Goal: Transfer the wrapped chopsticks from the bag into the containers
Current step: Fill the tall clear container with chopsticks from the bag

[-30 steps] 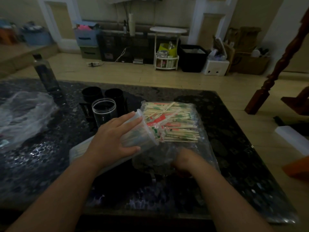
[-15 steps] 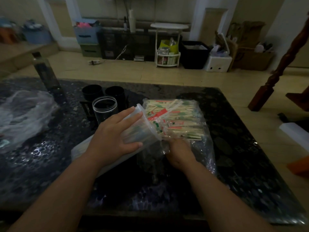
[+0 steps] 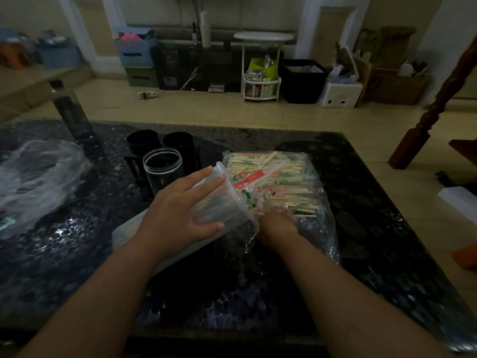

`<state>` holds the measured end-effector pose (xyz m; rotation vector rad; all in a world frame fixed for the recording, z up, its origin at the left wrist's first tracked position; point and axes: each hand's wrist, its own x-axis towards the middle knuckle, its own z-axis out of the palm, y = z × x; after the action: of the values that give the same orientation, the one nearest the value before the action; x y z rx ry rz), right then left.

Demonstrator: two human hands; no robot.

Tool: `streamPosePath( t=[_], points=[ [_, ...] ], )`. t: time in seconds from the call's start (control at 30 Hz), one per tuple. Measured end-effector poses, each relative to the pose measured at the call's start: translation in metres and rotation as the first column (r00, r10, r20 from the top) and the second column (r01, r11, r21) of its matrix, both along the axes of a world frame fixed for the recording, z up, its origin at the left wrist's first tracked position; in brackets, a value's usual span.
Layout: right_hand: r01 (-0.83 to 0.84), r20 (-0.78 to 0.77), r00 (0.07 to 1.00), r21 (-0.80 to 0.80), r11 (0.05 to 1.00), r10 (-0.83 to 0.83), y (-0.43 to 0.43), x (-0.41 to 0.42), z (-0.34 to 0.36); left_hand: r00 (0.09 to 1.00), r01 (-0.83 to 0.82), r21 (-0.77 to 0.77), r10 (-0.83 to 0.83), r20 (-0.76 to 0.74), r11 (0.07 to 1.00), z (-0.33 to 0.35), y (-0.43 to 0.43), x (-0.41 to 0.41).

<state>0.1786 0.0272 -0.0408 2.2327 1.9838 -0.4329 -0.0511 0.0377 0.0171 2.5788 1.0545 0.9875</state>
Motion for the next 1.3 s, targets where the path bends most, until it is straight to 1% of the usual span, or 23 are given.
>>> streamPosePath(
  t=[0.37,0.5,0.67,0.73,0.87,1.0,1.1,1.2,1.3],
  points=[
    [0.038,-0.048,0.998,-0.029,0.999,-0.04,0.005,0.004,0.007,1.0,0.007,0.003,-0.007,0.011,1.0,0.001,0.0,-0.002],
    [0.05,-0.03,0.998,0.018,0.999,-0.05,0.002,0.002,0.008,1.0,-0.012,0.001,0.012,-0.006,1.0,0.0,0.0,-0.002],
    [0.056,-0.105,0.993,-0.005,0.998,-0.057,-0.003,0.004,0.006,1.0,-0.005,-0.002,0.005,-0.007,1.0,0.001,0.001,-0.001],
    [0.067,-0.112,0.992,0.017,0.998,-0.065,-0.008,0.006,0.004,1.0,-0.005,-0.003,0.005,-0.001,1.0,0.001,0.001,-0.001],
    [0.051,-0.069,0.997,0.089,0.995,-0.045,-0.027,0.0,-0.006,1.0,-0.011,-0.012,0.01,-0.008,1.0,0.001,0.0,-0.003],
    [0.113,-0.06,0.993,0.136,0.984,-0.105,-0.036,-0.001,-0.022,1.0,-0.019,-0.024,0.019,0.005,1.0,0.002,-0.001,-0.004],
    [0.044,-0.011,0.999,0.188,0.981,-0.043,-0.049,-0.002,-0.005,0.999,-0.03,-0.032,0.031,0.009,0.999,0.002,-0.001,-0.005],
    [-0.006,-0.011,1.0,0.144,0.99,0.008,-0.055,0.001,0.003,1.0,-0.028,-0.054,0.028,0.002,0.998,0.002,-0.001,-0.005],
    [-0.052,-0.108,0.993,0.048,0.998,0.057,-0.064,-0.003,0.029,0.998,-0.061,-0.098,0.061,-0.002,0.993,0.004,-0.002,-0.004]
  ],
)
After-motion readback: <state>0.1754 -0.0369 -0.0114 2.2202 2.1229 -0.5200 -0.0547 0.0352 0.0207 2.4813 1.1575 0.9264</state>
